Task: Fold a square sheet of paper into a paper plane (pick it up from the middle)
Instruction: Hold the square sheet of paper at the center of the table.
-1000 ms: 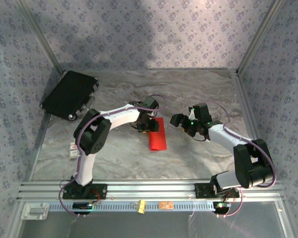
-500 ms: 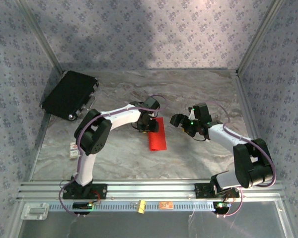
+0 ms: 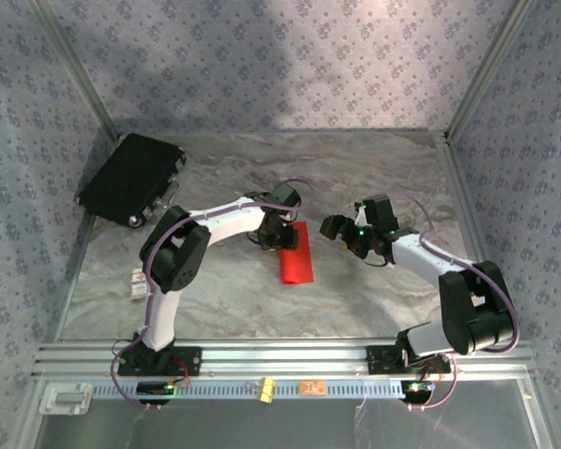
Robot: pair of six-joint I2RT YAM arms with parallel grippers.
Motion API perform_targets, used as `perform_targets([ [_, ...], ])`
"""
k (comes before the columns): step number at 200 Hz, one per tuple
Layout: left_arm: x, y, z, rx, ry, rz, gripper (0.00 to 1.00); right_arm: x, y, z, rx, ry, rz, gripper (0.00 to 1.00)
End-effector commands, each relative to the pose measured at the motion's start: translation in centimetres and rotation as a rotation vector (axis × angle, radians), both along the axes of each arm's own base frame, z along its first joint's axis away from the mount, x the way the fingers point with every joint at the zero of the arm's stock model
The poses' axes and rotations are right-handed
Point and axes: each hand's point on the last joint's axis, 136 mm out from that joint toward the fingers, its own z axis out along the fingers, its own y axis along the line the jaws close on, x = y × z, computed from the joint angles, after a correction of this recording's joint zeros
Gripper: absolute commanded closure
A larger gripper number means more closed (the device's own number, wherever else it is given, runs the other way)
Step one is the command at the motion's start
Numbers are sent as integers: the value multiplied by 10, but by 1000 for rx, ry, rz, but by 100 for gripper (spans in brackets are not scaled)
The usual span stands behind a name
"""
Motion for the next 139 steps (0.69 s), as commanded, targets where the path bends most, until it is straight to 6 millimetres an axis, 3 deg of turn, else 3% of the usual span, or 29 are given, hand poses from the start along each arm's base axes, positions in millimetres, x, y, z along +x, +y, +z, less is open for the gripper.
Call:
perform_targets([
  [1, -1, 36, -31, 162, 22, 27, 49, 0, 4, 3, -5, 3, 24, 10],
  [101, -1, 36, -36, 172, 29, 17, 48, 0, 9, 0, 3, 9, 41, 11],
  [120, -2, 37, -37, 173, 32, 17, 48, 0, 12, 0, 10, 10, 55, 16],
  [139, -2, 37, -38, 174, 34, 19, 48, 0, 16, -2, 26, 12, 68, 29],
])
